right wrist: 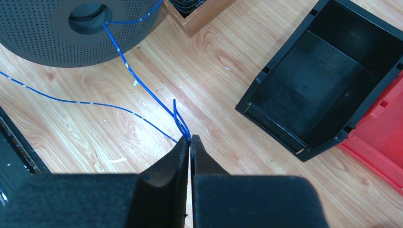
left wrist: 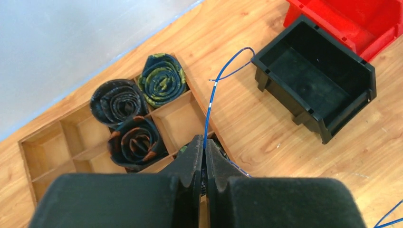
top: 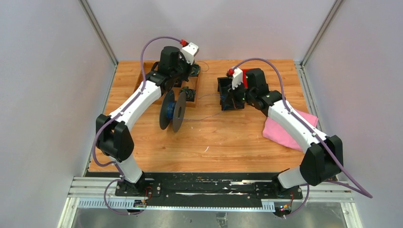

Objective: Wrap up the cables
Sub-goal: Adjust the cable at the center of the board.

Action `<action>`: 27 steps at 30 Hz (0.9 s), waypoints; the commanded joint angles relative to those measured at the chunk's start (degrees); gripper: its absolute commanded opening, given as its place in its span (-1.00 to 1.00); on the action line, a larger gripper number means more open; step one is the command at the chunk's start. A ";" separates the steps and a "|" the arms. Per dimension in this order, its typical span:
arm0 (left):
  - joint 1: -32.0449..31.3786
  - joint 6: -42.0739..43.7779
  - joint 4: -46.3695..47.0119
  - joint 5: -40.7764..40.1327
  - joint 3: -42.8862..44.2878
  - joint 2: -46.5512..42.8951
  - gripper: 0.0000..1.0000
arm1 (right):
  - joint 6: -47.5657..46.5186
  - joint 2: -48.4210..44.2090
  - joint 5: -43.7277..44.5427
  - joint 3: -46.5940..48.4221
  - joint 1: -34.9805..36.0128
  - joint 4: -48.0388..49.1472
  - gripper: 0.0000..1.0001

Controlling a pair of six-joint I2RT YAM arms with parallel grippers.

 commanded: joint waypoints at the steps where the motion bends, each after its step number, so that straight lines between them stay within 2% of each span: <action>1: -0.08 -0.86 0.66 5.54 -1.85 0.78 -0.86 | 0.76 0.68 -1.41 -0.12 -0.97 0.30 -0.99; 3: -0.10 -0.95 1.02 8.58 -2.29 0.75 -0.79 | 0.75 0.69 -1.13 -0.02 -0.97 0.30 -0.99; 7: -0.11 -0.61 -0.99 9.72 0.03 1.76 -0.61 | 0.76 0.67 0.46 0.46 -0.93 -0.06 -0.99; 11: -0.14 0.71 -2.33 6.37 1.66 1.30 -0.27 | 0.84 0.72 2.68 0.59 -0.98 -0.72 -0.99; 15: 0.00 1.96 -2.00 1.94 1.68 -0.89 0.19 | 0.84 0.92 3.75 0.60 -0.96 -0.96 -0.99; 18: 0.00 2.92 -2.87 0.89 1.15 -3.61 0.40 | 0.92 1.38 4.32 0.63 -0.92 -1.02 -0.99; 22: 0.01 6.34 -6.25 -2.17 -2.13 -9.90 0.46 | 1.18 1.95 3.89 0.59 -0.95 -1.15 -0.99; 27: 0.90 11.90 -15.71 -6.61 -8.24 -18.44 0.49 | 0.62 1.98 3.99 1.22 -0.98 -1.50 -0.99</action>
